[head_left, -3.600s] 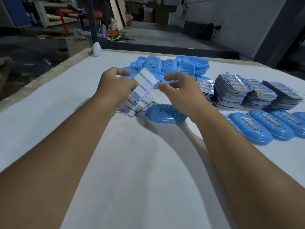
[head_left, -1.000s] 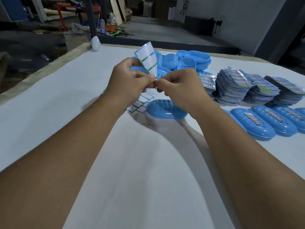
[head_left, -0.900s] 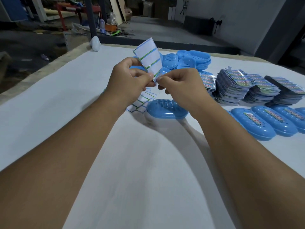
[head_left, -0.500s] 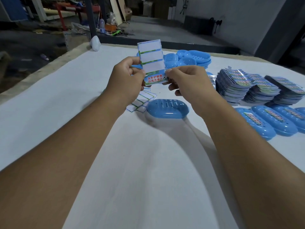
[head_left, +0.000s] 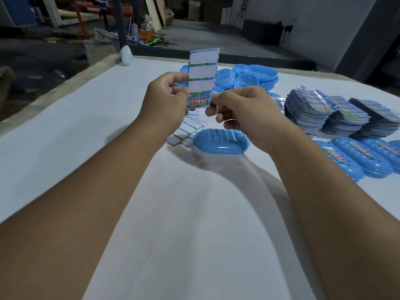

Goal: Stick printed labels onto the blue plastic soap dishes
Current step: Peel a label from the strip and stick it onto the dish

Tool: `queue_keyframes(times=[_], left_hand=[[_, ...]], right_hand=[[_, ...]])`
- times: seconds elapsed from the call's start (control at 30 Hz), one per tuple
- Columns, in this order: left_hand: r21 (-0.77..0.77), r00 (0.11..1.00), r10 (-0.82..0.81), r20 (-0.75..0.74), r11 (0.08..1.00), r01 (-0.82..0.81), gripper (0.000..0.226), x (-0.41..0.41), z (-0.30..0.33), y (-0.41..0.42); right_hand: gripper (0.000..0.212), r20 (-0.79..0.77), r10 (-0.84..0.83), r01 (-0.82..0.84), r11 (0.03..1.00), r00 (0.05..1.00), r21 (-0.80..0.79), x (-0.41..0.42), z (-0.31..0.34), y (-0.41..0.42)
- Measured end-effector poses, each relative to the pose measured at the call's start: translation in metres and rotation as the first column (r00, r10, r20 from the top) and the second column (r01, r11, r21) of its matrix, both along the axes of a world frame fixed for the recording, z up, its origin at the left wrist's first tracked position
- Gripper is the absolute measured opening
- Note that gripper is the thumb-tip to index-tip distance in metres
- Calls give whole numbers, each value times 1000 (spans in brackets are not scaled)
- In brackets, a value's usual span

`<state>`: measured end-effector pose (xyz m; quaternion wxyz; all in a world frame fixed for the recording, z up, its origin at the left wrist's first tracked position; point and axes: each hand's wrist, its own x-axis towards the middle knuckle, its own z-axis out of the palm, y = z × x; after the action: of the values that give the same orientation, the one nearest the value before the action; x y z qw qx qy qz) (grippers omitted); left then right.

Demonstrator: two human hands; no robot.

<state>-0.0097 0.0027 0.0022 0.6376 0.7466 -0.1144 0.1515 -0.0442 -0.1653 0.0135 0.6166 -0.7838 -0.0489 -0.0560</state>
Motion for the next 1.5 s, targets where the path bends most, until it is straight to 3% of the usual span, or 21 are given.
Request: queue_keyframes(times=[0.43, 0.63, 0.87, 1.1, 1.5], left_hand=[[6, 999, 41, -22, 999, -41, 27, 0, 0, 0], [209, 982, 156, 108, 962, -176, 11, -2, -2, 2], [195, 996, 21, 87, 980, -37, 37, -15, 3, -5], [160, 998, 19, 62, 987, -29, 13, -12, 2, -3], [93, 998, 62, 21, 994, -64, 14, -8, 1, -1]], right_hand=[[24, 68, 28, -22, 996, 997, -88, -4, 0, 2], [27, 107, -38, 50, 992, 994, -113, -3, -1, 3], [25, 143, -105, 126, 981, 984, -149, -1, -3, 5], [26, 158, -125, 151, 975, 980, -165, -2, -2, 5], [28, 119, -206, 224, 960, 971, -168, 2, -5, 2]])
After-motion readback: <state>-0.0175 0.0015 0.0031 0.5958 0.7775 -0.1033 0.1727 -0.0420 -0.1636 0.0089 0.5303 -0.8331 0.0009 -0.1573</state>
